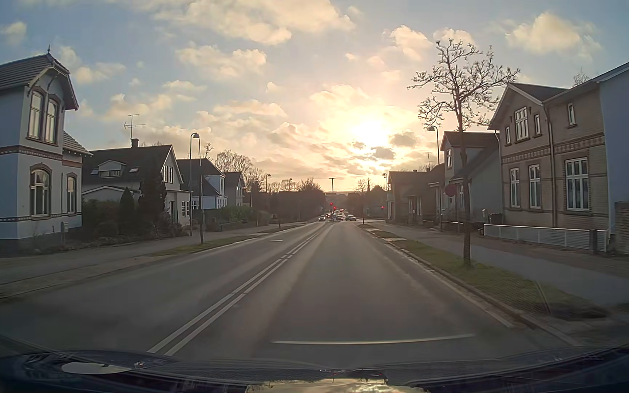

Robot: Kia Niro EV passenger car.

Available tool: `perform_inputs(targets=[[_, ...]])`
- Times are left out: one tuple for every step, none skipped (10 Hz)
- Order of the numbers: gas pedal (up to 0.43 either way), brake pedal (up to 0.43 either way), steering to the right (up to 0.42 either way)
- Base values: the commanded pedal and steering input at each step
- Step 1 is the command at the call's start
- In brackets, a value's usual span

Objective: Follow the waypoints while adhering to traffic rules and regulations

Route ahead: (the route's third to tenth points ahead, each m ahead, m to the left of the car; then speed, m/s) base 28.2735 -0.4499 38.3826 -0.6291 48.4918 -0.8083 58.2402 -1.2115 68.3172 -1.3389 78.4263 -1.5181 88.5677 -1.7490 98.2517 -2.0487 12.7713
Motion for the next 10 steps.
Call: perform_inputs(targets=[[0.000,0.000,0.006],[0.000,0.000,0.006],[0.000,0.000,0.006],[0.000,0.000,0.006],[0.000,0.006,0.006],[0.000,0.024,0.006],[0.000,0.049,0.005],[0.000,0.073,0.004],[0.000,0.098,0.003],[0.000,0.110,0.004]])
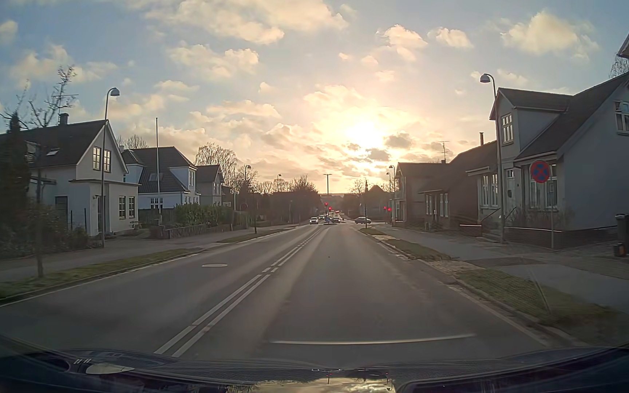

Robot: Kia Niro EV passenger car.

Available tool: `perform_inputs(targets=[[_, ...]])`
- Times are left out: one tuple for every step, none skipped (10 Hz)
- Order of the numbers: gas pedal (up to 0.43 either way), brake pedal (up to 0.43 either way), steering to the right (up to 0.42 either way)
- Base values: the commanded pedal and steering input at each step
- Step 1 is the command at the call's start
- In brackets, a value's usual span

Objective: Follow the waypoints while adhering to traffic rules and regulations

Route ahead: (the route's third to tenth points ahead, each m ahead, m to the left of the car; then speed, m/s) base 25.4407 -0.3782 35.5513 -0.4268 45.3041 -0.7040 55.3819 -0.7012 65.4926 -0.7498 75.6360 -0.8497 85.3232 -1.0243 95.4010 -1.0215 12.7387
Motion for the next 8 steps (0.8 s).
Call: perform_inputs(targets=[[0.000,0.128,0.003],[0.000,0.140,0.004],[0.000,0.146,0.004],[0.000,0.152,0.004],[0.000,0.152,0.004],[0.000,0.159,0.004],[0.000,0.165,0.004],[0.000,0.177,0.004]])
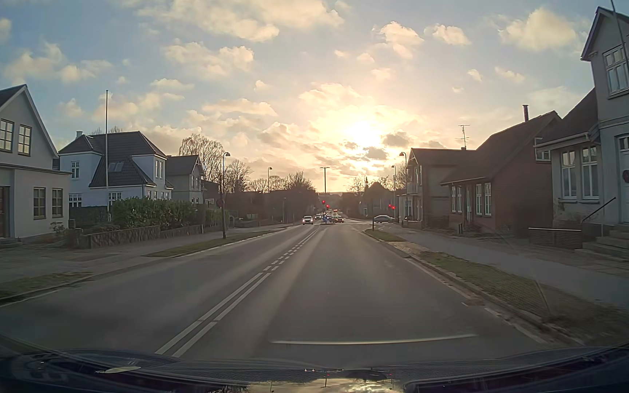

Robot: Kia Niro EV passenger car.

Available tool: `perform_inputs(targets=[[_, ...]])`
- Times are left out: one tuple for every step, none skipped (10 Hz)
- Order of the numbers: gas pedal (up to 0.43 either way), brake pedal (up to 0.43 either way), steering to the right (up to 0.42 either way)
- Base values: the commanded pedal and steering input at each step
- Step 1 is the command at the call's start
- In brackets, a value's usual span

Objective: Follow the waypoints while adhering to traffic rules and regulations

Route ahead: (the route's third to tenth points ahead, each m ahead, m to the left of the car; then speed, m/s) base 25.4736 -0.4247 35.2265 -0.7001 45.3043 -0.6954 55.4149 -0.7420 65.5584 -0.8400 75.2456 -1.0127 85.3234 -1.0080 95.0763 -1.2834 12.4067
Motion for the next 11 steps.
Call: perform_inputs(targets=[[0.000,0.183,0.004],[0.000,0.195,0.004],[0.000,0.195,0.004],[0.000,0.201,0.003],[0.000,0.201,0.004],[0.000,0.201,0.004],[0.000,0.201,0.004],[0.000,0.207,0.004],[0.000,0.207,0.004],[0.000,0.213,0.003],[0.000,0.213,0.004]])
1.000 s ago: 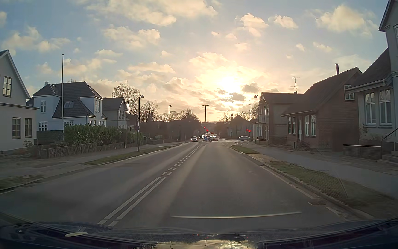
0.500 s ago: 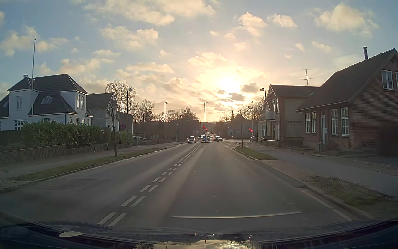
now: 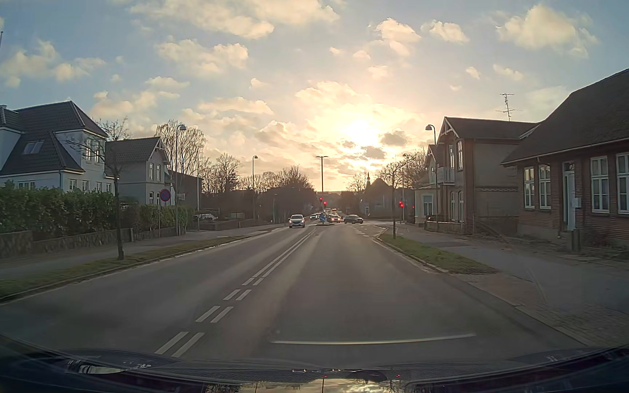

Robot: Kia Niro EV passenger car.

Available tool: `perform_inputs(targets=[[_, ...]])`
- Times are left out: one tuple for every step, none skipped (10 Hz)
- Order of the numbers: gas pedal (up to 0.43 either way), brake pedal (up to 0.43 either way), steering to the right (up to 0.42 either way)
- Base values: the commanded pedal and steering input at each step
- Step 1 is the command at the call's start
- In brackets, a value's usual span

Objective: Follow the waypoints while adhering to traffic rules and regulations

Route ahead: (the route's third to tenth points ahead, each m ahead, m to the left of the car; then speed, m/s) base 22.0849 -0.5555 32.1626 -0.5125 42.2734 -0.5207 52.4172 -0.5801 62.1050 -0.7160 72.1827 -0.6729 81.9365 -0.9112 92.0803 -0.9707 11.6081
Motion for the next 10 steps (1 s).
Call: perform_inputs(targets=[[0.000,0.220,0.004],[0.000,0.220,0.004],[0.000,0.220,0.004],[0.000,0.220,0.003],[0.000,0.220,0.004],[0.000,0.220,0.004],[0.000,0.220,0.003],[0.000,0.220,0.003],[0.000,0.220,0.003],[0.000,0.220,0.003]])
